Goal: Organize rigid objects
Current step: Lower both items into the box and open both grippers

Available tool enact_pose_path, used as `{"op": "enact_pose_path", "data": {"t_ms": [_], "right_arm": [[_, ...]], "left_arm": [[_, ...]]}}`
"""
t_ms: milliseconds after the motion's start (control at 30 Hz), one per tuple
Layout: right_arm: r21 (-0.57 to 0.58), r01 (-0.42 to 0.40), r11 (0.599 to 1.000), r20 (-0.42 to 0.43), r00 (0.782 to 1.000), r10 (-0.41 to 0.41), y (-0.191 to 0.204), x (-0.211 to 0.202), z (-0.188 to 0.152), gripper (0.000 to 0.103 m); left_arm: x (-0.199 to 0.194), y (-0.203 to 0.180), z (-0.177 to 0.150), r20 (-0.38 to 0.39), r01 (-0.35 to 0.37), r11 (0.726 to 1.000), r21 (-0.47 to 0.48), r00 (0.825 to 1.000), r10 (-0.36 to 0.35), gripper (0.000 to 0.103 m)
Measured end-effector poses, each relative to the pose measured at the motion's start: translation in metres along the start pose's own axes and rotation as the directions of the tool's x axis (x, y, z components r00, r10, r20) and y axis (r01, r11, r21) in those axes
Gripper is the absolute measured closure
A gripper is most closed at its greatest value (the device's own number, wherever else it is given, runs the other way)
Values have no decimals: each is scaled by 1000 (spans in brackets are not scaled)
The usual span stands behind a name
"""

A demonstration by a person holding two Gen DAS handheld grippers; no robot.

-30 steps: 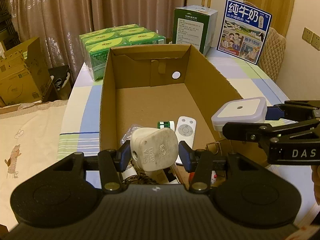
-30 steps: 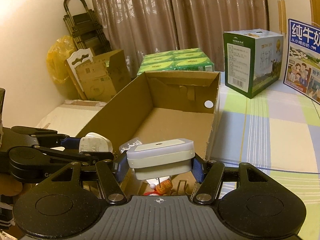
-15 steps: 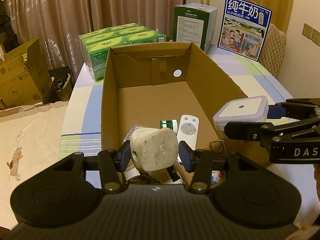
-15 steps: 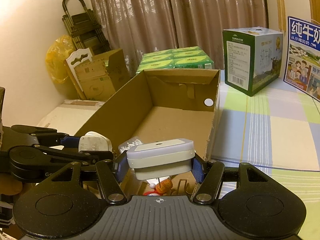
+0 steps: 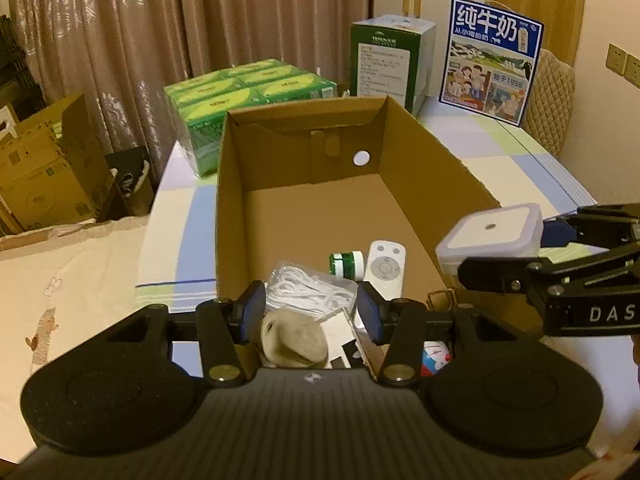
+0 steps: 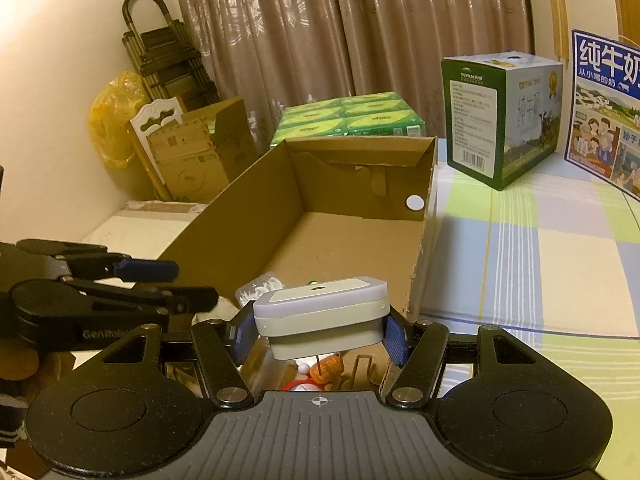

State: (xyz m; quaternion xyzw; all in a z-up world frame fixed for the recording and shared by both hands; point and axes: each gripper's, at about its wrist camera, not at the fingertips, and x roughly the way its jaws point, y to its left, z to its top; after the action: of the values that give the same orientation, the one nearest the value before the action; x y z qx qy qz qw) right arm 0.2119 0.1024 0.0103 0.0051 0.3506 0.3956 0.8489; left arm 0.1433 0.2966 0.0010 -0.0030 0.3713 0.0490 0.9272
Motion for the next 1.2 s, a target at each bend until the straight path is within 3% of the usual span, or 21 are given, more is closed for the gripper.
{"op": "enact_pose_path", "data": {"t_ms": [1200], "right_arm": [[19, -12, 1000, 3, 1000, 12, 6, -7, 2, 43]], "left_arm": [[-23, 3, 0, 26, -4, 1000, -12, 1000, 4, 58]]}}
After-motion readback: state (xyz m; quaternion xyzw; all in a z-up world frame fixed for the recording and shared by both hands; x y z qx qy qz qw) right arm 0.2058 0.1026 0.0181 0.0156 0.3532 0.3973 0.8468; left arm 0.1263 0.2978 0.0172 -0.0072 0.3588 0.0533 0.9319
